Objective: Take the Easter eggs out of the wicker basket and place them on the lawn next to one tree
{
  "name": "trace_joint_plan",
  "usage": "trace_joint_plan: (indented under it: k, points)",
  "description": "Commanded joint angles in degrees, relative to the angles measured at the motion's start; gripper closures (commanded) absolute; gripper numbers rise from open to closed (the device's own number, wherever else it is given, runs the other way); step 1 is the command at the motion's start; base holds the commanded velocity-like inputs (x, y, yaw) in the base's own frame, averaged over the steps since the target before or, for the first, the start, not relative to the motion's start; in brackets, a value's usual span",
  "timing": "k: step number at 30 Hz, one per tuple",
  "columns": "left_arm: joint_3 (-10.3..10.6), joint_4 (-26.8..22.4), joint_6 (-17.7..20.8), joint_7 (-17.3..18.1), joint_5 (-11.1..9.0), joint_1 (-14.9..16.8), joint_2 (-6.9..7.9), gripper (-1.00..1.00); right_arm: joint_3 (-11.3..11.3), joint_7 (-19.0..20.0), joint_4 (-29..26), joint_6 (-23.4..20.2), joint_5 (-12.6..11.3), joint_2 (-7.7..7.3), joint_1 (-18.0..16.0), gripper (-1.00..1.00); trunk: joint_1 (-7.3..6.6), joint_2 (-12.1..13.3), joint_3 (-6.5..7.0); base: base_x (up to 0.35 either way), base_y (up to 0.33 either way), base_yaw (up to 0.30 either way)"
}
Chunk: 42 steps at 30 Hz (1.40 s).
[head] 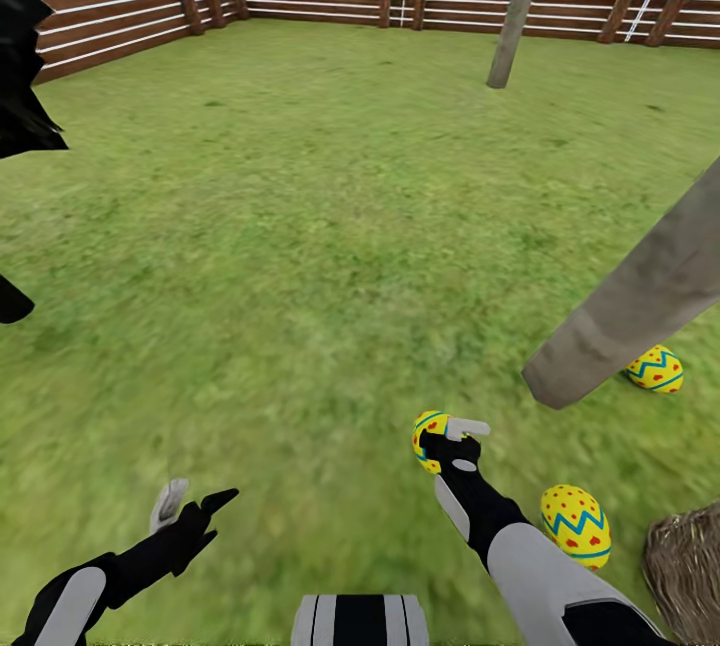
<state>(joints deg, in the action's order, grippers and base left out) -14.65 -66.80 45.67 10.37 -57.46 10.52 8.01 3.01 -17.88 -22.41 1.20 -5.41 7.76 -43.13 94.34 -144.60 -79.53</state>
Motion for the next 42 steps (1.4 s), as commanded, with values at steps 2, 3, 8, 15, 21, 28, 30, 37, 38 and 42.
trace_joint_plan:
  k: [2,3,8,15,21,28,30,37,38,42]
  points:
    - [-0.11,0.01,0.31,0.27,0.15,0.03,-0.02,-1.0,0.33,-0.31,0.0,0.12,-0.56,-0.03,-0.02,1.0,0.04,-0.04,-0.49,0.0,0.0,0.0]
    - [-0.11,0.01,0.3,0.27,0.15,0.03,-0.02,-1.0,0.35,-0.31,0.0,0.12,-0.56,0.0,-0.02,1.0,0.06,-0.06,-0.71,0.0,0.0,0.0]
    - [-0.11,0.01,0.3,0.27,0.16,0.03,-0.02,-1.0,0.34,-0.31,0.0,0.13,-0.56,-0.03,-0.02,1.0,0.19,-0.12,-1.82,0.0,0.0,0.0]
    - [-0.11,0.01,0.33,0.27,0.23,0.03,-0.02,-1.0,0.33,-0.31,0.0,0.14,-0.56,-0.03,-0.02,1.0,0.37,-0.22,-3.37,0.0,0.0,0.0]
    - [-0.11,0.95,-0.28,0.12,0.64,0.03,0.03,-1.0,0.35,-0.31,-0.01,0.21,-0.56,-0.03,-0.02,1.0,0.37,-0.22,-3.37,0.0,0.0,0.0]
    - [-0.1,3.5,-0.91,-0.11,1.02,0.03,0.05,-1.0,0.34,-0.31,-0.15,0.21,-0.56,-0.03,-0.02,1.0,0.37,-0.22,-3.37,0.164,0.0,0.0]
    - [-0.11,4.31,-0.92,-0.05,0.97,0.03,0.12,-1.0,0.33,-0.31,-0.17,0.21,-0.56,-0.03,-0.02,1.0,0.37,-0.22,-3.37,0.057,0.0,0.0]
    - [-0.04,4.96,-0.93,-0.06,1.01,0.03,0.1,-1.0,0.33,-0.31,-0.22,0.21,-0.55,-0.09,-0.02,1.0,0.37,-0.22,-3.37,0.086,-0.06,0.0]
    - [-0.03,4.98,-0.93,-0.07,1.02,0.03,0.09,-1.0,0.33,-0.31,-0.25,0.21,-0.52,-0.07,-0.02,1.0,0.37,-0.22,-3.37,0.135,-0.103,0.0]
    - [0.02,5.79,-0.93,-0.08,0.99,0.03,0.09,-1.0,0.33,-0.32,-0.41,0.21,-0.48,0.03,0.02,1.0,0.37,-0.22,-3.37,0.05,-0.038,-0.103]
